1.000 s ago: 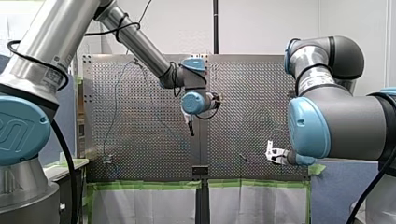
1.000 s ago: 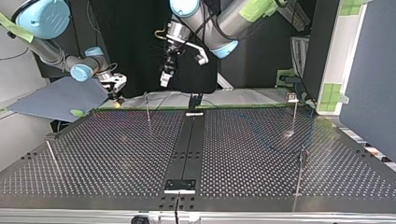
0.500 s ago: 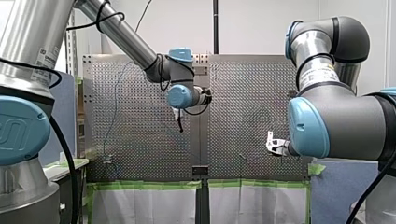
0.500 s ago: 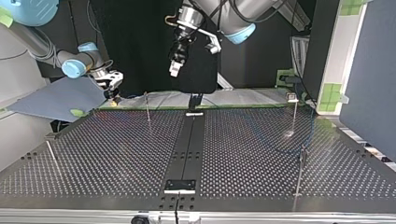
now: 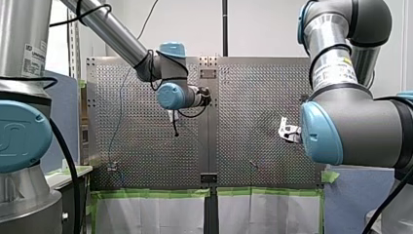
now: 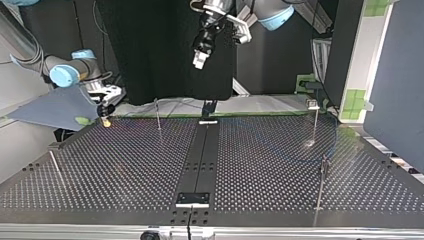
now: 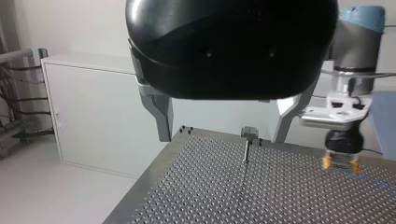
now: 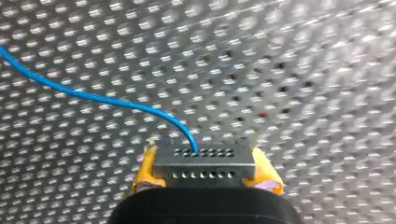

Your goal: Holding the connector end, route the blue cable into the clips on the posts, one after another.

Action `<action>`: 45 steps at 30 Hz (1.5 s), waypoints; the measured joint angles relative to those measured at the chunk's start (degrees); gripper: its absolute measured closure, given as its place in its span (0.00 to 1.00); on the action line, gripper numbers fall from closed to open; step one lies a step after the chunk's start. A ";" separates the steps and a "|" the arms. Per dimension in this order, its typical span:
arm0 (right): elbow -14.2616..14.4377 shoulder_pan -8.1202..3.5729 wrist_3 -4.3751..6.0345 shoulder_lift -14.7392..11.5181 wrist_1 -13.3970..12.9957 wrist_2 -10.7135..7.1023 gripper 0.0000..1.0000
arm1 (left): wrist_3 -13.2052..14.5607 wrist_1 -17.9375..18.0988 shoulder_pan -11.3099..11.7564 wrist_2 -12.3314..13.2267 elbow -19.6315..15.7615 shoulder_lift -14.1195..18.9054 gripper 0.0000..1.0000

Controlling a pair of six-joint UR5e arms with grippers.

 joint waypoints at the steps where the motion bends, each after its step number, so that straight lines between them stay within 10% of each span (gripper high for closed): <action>1: 0.05 0.05 0.26 -0.51 -0.10 0.07 1.00 | 0.00 0.00 0.00 0.00 -0.46 0.19 0.00; 45: 0.35 0.20 0.37 -3.23 -0.73 0.13 1.00 | -0.02 0.00 0.02 0.00 -4.49 0.60 0.00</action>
